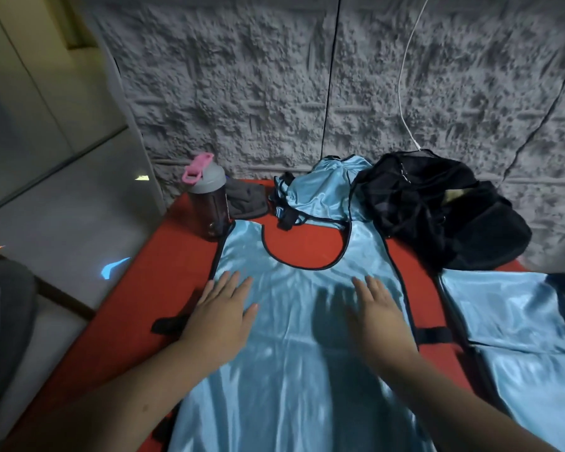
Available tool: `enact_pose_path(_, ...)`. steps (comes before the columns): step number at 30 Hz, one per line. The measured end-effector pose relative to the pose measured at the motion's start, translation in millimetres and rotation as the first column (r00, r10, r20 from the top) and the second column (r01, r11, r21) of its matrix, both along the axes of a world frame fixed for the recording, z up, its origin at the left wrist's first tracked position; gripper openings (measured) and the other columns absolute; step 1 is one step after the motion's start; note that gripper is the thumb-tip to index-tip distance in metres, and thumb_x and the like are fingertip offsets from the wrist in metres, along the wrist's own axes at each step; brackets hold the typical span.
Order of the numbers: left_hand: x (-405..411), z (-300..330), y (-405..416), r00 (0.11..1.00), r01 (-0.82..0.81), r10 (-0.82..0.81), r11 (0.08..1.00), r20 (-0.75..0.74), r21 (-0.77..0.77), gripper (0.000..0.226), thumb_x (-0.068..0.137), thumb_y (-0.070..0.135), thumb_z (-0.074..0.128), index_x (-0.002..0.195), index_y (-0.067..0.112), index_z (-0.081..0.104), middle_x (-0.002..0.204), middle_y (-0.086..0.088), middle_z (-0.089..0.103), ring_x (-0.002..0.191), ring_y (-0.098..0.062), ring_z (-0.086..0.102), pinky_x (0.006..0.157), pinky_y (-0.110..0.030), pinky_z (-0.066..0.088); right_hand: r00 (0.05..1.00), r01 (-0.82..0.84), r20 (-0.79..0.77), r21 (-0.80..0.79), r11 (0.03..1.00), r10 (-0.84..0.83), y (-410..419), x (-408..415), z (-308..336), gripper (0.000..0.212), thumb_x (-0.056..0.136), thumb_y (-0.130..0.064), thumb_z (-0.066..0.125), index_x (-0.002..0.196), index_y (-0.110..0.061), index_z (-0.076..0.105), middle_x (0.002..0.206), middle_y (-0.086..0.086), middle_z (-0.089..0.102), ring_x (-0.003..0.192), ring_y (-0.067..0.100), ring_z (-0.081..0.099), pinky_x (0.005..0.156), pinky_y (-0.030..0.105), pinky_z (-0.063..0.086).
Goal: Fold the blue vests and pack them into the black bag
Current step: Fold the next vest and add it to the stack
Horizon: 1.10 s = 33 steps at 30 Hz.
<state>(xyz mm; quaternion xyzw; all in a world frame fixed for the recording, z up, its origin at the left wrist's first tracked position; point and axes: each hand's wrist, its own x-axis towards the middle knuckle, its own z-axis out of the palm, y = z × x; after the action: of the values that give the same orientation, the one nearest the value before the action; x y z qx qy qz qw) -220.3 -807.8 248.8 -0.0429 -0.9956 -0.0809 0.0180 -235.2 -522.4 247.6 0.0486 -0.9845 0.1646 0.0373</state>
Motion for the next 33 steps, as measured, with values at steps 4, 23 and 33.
enact_pose_path(4, 59, 5, 3, 0.984, -0.178, 0.178, 0.984, 0.003, -0.009, 0.063, 0.093, 0.038, 0.059, 0.151, 0.024, 0.038, 0.149, -0.007, 0.044, 0.138, -0.028, 0.041, 0.11, -0.043, 0.04, 1.0, -0.006, 0.012, 0.052, 0.999, 0.006, 14, 59, 26, 0.034, 0.093, -0.023, 0.058, 0.126, -0.018, 0.064, 0.119, 0.005, 0.067, 0.112, 0.028, 0.061, 0.09, 0.039, 0.052)
enact_pose_path(23, 108, -2, -28, 0.82, -0.556, 0.502, 0.812, 0.274, 0.176, 0.038, 0.09, 0.049, 0.061, 0.073, 0.017, 0.048, 0.091, -0.003, 0.065, 0.092, -0.029, 0.066, 0.064, -0.032, 0.04, 0.877, 0.373, 0.312, 0.04, 0.927, -0.366, 55, 118, 14, 0.032, 0.098, -0.038, 0.05, 0.106, -0.012, 0.065, 0.11, 0.008, 0.07, 0.104, 0.031, 0.067, 0.078, 0.033, 0.047)
enact_pose_path(33, 88, 1, -39, 0.839, -0.519, 0.454, 0.507, 0.299, 0.688, 0.025, 0.085, 0.02, 0.078, 0.07, 0.008, 0.064, 0.066, -0.01, 0.064, 0.062, -0.027, 0.058, 0.061, -0.035, 0.044, 0.89, 0.45, 0.302, -0.456, 0.768, -0.342, 68, 81, 15, 0.017, 0.089, -0.022, 0.072, 0.08, -0.01, 0.063, 0.073, 0.005, 0.066, 0.071, 0.029, 0.064, 0.064, 0.037, 0.052)
